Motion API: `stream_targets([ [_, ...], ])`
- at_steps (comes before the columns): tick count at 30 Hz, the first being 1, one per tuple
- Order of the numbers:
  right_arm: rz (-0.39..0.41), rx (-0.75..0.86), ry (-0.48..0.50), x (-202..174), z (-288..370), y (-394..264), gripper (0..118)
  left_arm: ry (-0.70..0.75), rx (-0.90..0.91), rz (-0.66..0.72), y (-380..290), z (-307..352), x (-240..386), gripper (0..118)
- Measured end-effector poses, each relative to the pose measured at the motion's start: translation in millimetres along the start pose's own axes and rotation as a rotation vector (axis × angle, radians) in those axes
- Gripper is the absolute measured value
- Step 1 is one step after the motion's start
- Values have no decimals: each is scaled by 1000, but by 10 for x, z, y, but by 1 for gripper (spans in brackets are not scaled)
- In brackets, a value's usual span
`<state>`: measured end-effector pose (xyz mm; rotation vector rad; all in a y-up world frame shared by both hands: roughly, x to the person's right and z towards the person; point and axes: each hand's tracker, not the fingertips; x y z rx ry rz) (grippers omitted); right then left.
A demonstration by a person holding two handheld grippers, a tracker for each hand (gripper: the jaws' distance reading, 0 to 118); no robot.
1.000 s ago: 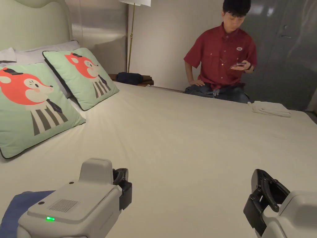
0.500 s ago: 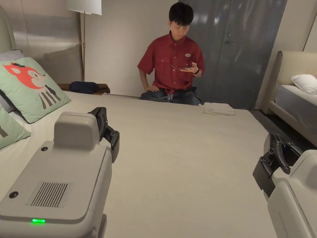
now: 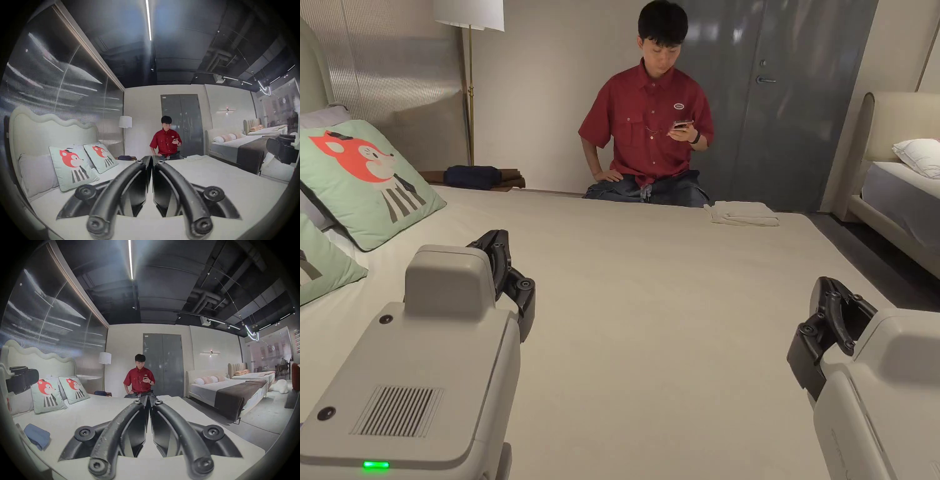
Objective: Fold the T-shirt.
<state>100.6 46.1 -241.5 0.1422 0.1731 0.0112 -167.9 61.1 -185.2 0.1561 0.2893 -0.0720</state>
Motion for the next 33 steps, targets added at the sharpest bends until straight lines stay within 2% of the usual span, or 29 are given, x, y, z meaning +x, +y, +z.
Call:
stream_targets([
  [10, 5, 3, -5, -13, 11, -1, 1, -6, 4, 3, 6, 41, 23, 2],
  [11, 2, 3, -15, -13, 18, -2, 5, -8, 3, 0, -1, 43, 26, 3],
  [12, -1, 5, -21, -11, 20, -5, 19, -9, 2, -3, -8, 49, 29, 8],
  [14, -5, 6, -20, -1, 21, -10, 73, -14, 3, 6, -18, 69, 25, 37],
  [15, -8, 1, -17, 3, 23, -12, 93, -20, 1, 16, -19, 74, 18, 51],
  [16, -9, -6, -14, 4, 18, -15, 109, -25, -2, 24, -18, 75, 11, 70],
  [17, -8, -10, -13, 2, 16, -21, 112, -30, -3, 33, -22, 84, 1, 83],
  [18, -7, -5, -10, -2, 29, -28, 112, -32, -2, 40, -22, 89, -6, 90],
  [20, 1, 9, -11, -19, 57, -25, 112, -32, -1, 52, -20, 94, -14, 95],
  [22, 6, 10, -12, -25, 52, -18, 112, -26, 3, 55, -21, 109, -20, 112],
  [33, -7, 19, -4, -28, 77, 5, 112, -31, -2, 46, -22, 133, -12, 114],
])
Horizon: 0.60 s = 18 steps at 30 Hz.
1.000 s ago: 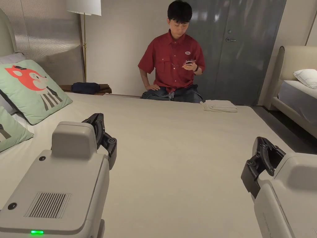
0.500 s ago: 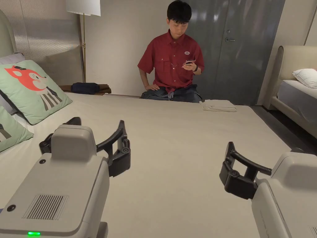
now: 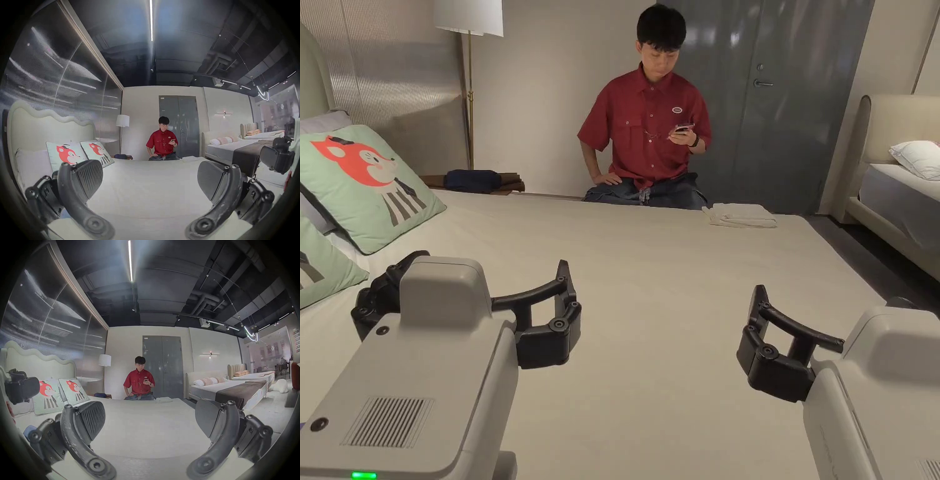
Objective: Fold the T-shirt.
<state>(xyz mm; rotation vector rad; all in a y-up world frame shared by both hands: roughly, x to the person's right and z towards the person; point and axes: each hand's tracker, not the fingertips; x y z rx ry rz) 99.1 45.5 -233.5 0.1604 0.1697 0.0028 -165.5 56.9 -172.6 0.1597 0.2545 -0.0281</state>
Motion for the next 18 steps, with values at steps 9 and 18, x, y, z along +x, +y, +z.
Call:
stream_targets([
  [9, -7, -1, -7, 14, 3, -2, 112, -2, 7, -8, 8, 17, 15, 115],
  [18, -17, -2, -7, 29, 12, -2, 112, 2, 12, -4, 10, 33, 14, 115],
])
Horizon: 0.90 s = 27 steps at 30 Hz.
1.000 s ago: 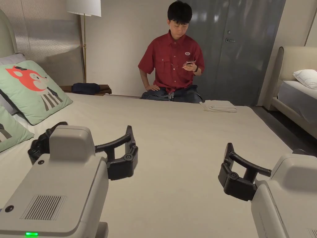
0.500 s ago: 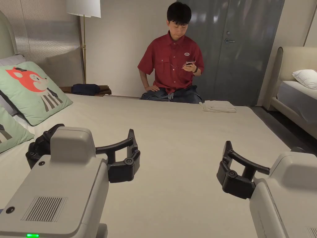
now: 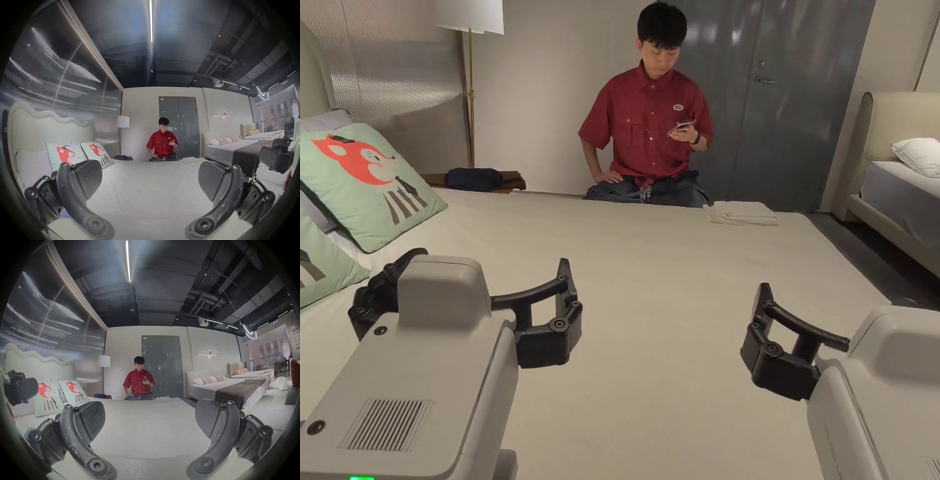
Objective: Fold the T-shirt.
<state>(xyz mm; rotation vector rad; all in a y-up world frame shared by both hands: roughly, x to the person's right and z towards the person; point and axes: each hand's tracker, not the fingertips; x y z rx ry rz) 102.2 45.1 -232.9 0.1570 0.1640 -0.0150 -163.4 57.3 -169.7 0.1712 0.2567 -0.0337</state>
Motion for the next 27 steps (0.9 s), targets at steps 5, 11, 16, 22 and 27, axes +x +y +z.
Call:
stream_targets([
  [5, -1, 3, -14, 3, 3, 1, 112, 1, 1, -6, 11, 7, 10, 115],
  [11, 6, 0, -20, 16, 2, 6, 112, -4, 0, -8, 9, 7, 19, 115],
  [16, 30, 24, -9, -3, 26, 11, 112, -9, -7, -8, -2, 9, 34, 115],
  [22, 53, -16, 11, -28, -26, -3, 112, -17, -12, -11, 10, 3, 36, 115],
  [27, 99, -47, -62, -109, -67, -3, 112, -20, -14, -15, 15, 11, 33, 115],
])
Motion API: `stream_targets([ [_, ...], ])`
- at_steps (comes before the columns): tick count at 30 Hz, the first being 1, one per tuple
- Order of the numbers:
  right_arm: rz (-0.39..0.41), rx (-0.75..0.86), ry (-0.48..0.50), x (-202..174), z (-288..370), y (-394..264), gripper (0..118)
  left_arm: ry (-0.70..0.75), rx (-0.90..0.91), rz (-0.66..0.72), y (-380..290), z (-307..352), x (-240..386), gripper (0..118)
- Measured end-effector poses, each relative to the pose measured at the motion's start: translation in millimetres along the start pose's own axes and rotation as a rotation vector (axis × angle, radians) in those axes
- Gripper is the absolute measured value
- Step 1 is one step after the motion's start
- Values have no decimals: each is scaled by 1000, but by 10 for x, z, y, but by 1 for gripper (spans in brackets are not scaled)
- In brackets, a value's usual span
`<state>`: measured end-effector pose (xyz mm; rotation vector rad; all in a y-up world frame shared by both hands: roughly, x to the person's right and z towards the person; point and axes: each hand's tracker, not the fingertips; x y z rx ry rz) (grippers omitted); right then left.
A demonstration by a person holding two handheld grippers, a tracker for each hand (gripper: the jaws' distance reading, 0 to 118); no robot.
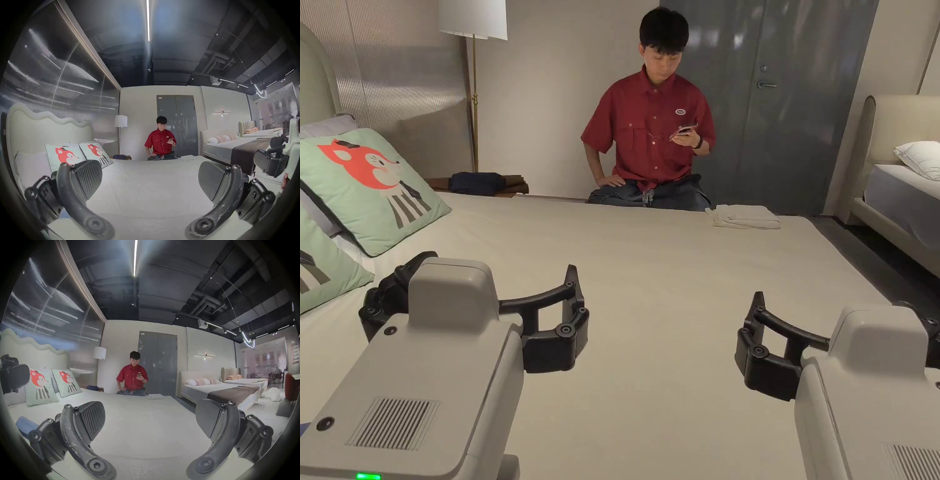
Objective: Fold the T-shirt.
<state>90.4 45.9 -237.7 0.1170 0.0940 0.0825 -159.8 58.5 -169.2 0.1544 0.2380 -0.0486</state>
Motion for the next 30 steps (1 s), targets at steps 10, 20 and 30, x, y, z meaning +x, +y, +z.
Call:
stream_targets([
  [10, -50, -29, -86, -10, 67, 154, 112, 4, -9, 12, 20, -3, -36, 115],
  [20, -55, -47, -12, 11, 83, 140, 112, -2, -14, 17, 29, 4, -52, 115],
  [30, -38, -66, 9, -29, 78, 135, 112, -9, -18, 21, 21, 14, -44, 115],
])
